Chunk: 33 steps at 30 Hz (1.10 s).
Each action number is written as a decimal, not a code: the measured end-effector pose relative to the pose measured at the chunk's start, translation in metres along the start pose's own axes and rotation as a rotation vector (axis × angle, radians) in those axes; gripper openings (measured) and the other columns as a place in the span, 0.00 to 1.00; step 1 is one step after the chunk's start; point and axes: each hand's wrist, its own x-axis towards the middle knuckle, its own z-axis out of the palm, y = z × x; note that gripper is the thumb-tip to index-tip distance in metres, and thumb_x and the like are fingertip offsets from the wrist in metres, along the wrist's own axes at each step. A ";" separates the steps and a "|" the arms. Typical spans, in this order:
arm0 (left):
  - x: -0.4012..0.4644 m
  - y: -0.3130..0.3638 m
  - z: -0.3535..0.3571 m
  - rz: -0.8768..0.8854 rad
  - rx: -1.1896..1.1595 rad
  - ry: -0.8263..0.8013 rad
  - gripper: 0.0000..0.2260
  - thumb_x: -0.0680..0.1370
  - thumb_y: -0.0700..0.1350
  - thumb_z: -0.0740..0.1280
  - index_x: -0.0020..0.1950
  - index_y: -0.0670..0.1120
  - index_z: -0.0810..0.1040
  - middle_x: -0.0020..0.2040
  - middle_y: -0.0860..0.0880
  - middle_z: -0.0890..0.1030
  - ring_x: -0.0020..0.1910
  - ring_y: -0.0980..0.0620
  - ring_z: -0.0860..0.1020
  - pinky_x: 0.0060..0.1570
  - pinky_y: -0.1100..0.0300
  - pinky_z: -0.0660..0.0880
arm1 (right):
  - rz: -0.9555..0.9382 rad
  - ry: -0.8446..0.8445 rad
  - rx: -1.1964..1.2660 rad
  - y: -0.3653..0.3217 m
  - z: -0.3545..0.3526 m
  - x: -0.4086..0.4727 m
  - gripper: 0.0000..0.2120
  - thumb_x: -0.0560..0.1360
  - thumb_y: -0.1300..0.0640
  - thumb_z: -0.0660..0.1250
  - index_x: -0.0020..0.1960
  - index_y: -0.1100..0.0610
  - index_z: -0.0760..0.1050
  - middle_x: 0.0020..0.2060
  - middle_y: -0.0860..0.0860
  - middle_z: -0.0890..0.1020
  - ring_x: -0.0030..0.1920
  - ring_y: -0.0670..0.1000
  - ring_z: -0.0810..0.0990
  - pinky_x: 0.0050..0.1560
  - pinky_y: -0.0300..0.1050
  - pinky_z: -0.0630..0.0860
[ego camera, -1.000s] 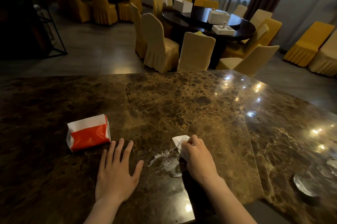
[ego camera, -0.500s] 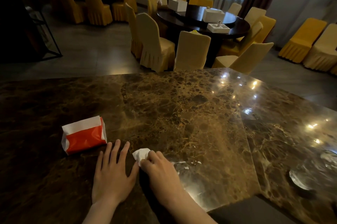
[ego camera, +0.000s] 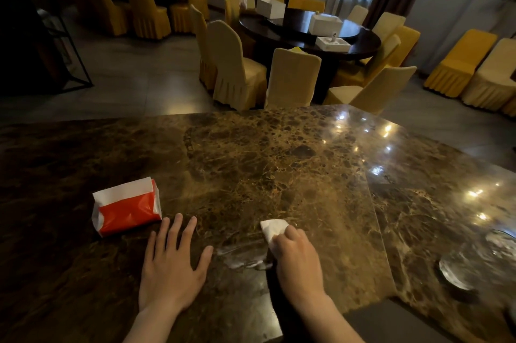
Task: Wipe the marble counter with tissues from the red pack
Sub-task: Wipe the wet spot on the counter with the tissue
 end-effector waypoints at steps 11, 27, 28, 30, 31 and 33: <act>-0.002 0.001 -0.003 0.003 -0.012 0.002 0.37 0.77 0.71 0.39 0.83 0.57 0.49 0.85 0.51 0.49 0.82 0.50 0.40 0.81 0.48 0.41 | 0.136 0.036 0.058 0.006 -0.012 -0.007 0.05 0.77 0.60 0.70 0.44 0.59 0.82 0.43 0.51 0.76 0.43 0.54 0.75 0.39 0.48 0.71; -0.001 0.001 -0.003 0.006 -0.022 0.018 0.36 0.78 0.70 0.41 0.83 0.57 0.50 0.85 0.51 0.49 0.82 0.50 0.40 0.81 0.48 0.41 | 0.208 0.004 -0.062 0.028 -0.015 0.000 0.03 0.77 0.62 0.70 0.45 0.57 0.83 0.44 0.50 0.77 0.46 0.53 0.75 0.40 0.51 0.76; -0.001 0.001 -0.003 0.007 -0.022 0.017 0.36 0.78 0.70 0.41 0.83 0.57 0.50 0.85 0.51 0.49 0.82 0.50 0.40 0.81 0.48 0.42 | 0.200 -0.006 -0.027 0.025 -0.015 -0.001 0.04 0.77 0.62 0.70 0.46 0.57 0.84 0.44 0.50 0.78 0.45 0.53 0.76 0.41 0.51 0.77; -0.001 0.000 -0.002 0.013 -0.021 0.012 0.36 0.78 0.70 0.41 0.83 0.57 0.50 0.85 0.50 0.49 0.82 0.50 0.41 0.81 0.47 0.42 | 0.192 -0.005 0.161 0.021 -0.019 -0.003 0.08 0.76 0.65 0.70 0.47 0.54 0.86 0.44 0.48 0.81 0.46 0.51 0.79 0.46 0.49 0.78; -0.001 0.000 -0.002 0.018 -0.022 0.011 0.36 0.77 0.70 0.41 0.83 0.56 0.50 0.85 0.50 0.50 0.82 0.49 0.41 0.81 0.47 0.42 | 0.221 0.014 0.311 0.018 -0.025 -0.005 0.10 0.76 0.65 0.70 0.49 0.52 0.86 0.45 0.47 0.83 0.47 0.48 0.80 0.48 0.46 0.78; 0.000 -0.002 -0.002 0.022 -0.030 0.015 0.37 0.77 0.70 0.41 0.83 0.56 0.51 0.85 0.50 0.50 0.82 0.49 0.41 0.81 0.47 0.43 | 0.332 0.069 0.662 0.011 -0.040 -0.010 0.12 0.78 0.65 0.70 0.50 0.48 0.85 0.48 0.47 0.85 0.49 0.46 0.82 0.51 0.46 0.79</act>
